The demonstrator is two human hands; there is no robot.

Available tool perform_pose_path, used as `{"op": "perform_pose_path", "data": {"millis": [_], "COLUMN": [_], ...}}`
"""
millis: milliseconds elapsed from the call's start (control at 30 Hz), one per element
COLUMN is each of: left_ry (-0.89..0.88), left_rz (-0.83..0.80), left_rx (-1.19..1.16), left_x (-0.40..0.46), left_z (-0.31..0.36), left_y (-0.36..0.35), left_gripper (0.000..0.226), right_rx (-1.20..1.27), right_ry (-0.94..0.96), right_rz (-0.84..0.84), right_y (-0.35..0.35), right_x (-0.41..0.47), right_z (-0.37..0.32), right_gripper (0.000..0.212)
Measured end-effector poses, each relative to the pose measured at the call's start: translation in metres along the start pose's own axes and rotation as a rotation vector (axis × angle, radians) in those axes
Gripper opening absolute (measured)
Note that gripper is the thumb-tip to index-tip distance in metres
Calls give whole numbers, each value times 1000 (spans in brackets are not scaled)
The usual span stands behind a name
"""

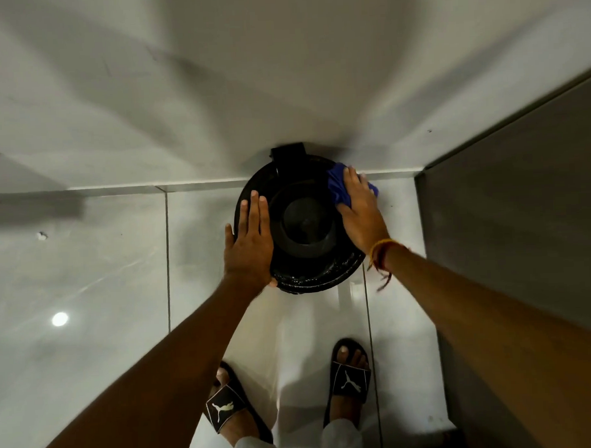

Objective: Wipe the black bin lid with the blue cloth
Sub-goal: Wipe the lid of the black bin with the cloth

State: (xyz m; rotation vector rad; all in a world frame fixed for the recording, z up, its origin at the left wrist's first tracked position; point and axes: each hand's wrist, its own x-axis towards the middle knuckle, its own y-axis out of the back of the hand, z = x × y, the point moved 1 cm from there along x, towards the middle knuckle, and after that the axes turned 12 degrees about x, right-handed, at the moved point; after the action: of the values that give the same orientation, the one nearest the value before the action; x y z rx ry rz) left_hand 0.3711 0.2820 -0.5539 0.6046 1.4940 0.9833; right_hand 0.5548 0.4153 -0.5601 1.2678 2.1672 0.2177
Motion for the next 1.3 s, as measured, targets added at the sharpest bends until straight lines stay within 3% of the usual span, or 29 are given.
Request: {"op": "perform_pose_path", "data": {"millis": [100,300,467,633,767,933,1033,1133,1300], "left_ry": [-3,0,5,-5,-21,-21,-28,-35,-37], "left_rz": [3,10,4,4,0,11,28,35,34], "left_rx": [1,18,2,13,-2,18,19,26,12], "left_x": [-1,-5,-4,-5,-5,-5,-4,-3,-3], "left_z": [-1,1,4,2,0,-1,-2,-4,-5], "left_y": [2,6,7,7,7,7,5,3,1], "left_gripper": [170,169,168,168,166,164,161,162,161], "right_rx": [34,171,155,4,-123,58,-28,-170,-221], "right_ry": [41,1,-35,29,105,-3,43,94,75], "right_rz": [-60,-33,38,-47,5,129,88,87,244], "right_y": [9,6,11,13,-13,-74,-123,-143,-121], "right_x": [12,-73,-14,17,-49,-135,-172,-172,-140], "right_z": [-2,34,13,2,34,61,59,51,40], "right_gripper": [66,69,65,67,71,77,77,68,74]}}
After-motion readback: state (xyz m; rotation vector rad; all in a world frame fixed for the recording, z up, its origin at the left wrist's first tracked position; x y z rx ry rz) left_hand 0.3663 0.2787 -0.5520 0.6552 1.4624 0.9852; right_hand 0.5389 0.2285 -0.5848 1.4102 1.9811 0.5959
